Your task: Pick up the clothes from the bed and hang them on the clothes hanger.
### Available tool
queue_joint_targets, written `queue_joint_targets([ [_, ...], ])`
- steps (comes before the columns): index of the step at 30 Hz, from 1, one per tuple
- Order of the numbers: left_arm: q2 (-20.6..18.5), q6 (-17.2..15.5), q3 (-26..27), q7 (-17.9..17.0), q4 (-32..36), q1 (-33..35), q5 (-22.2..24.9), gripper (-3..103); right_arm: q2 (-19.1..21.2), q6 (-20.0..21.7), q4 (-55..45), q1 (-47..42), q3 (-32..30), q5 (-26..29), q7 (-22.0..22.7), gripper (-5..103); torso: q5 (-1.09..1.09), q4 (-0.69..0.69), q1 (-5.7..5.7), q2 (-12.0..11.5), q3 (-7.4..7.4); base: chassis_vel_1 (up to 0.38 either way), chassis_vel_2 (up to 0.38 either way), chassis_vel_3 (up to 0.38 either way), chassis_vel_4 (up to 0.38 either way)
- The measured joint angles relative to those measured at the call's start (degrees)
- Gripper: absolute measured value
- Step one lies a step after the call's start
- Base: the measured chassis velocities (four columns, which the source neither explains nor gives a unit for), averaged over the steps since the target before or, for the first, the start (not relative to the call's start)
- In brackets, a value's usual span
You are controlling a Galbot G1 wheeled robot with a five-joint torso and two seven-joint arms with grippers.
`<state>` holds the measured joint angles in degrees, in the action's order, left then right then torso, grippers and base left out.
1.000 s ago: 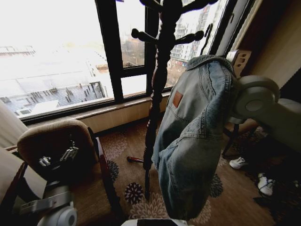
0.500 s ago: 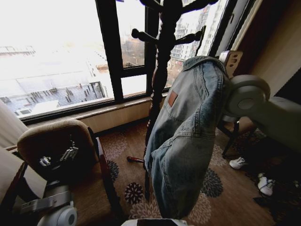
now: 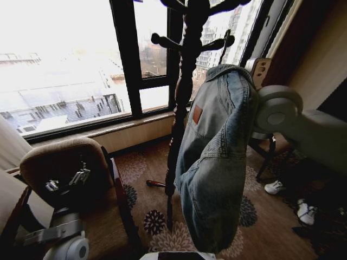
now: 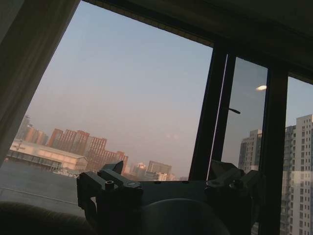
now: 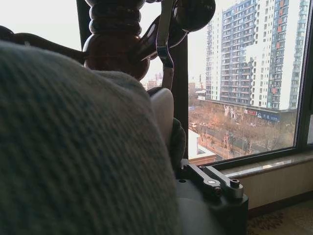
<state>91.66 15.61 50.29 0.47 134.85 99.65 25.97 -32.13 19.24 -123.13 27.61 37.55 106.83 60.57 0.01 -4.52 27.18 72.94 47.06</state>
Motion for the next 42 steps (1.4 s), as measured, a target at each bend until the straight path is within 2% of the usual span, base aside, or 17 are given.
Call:
queue_joint_targets([
  [34,-0.7,0.2,1.0,0.2,0.3,0.7,1.0,100,-1.8,0.3,1.9,1.1,1.1,-0.2,-0.2,21,-0.01,0.01,0.0,0.0,0.0,0.0,0.0,0.0,0.0],
  [42,-0.7,0.2,0.9,0.3,0.2,0.6,1.0,100,-1.0,0.3,2.0,0.0,1.1,-0.3,-0.3,21,-0.01,0.01,-0.01,0.0,0.0,0.0,0.0,0.0,0.0],
])
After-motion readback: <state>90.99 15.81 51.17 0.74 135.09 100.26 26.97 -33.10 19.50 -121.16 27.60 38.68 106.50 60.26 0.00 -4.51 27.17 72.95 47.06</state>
